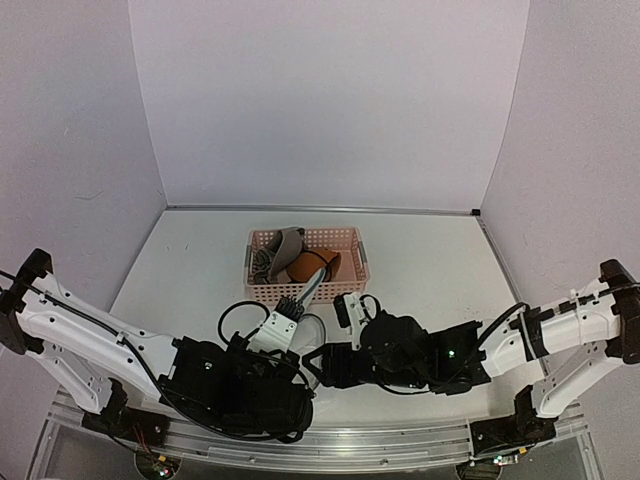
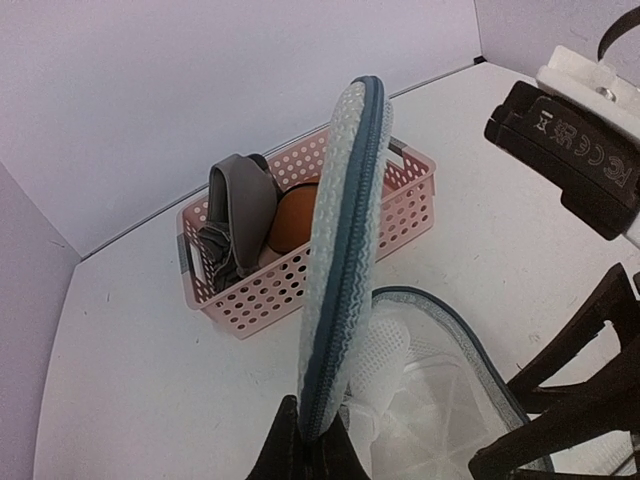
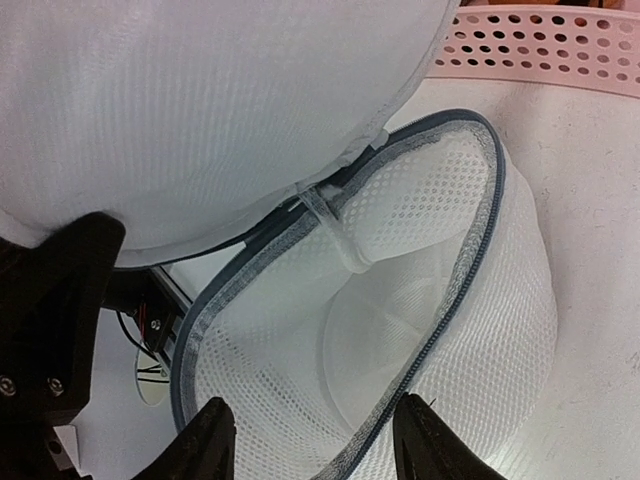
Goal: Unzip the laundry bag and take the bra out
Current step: Hold the laundry bag at the center of the board.
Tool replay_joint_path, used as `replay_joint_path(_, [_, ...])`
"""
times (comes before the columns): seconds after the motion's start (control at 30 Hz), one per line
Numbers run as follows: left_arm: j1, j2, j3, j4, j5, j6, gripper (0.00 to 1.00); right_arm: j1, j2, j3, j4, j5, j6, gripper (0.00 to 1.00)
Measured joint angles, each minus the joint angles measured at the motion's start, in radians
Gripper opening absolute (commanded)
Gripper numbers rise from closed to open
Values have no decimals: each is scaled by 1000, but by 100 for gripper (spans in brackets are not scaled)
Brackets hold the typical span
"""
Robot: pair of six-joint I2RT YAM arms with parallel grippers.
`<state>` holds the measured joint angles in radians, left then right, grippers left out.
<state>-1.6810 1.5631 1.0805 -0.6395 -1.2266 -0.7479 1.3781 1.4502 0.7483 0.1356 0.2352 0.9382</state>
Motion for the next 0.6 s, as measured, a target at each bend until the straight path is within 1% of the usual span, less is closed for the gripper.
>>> replay_joint_path(0.07, [0, 0, 0, 0, 0, -7, 0, 0, 6, 1, -14, 11, 17, 49])
replay_joint_path(0.13, [0, 0, 0, 0, 0, -11, 0, 0, 12, 4, -40, 24, 31, 44])
replay_joint_path(0.27, [0, 0, 0, -8, -5, -12, 0, 0, 35, 19, -89, 50, 61, 22])
replay_joint_path(0.37, [0, 0, 0, -13, -6, -12, 0, 0, 40, 24, -117, 66, 63, 1])
replay_joint_path(0.6, [0, 0, 0, -16, -9, -11, 0, -9, 39, 36, -163, 107, 44, 0])
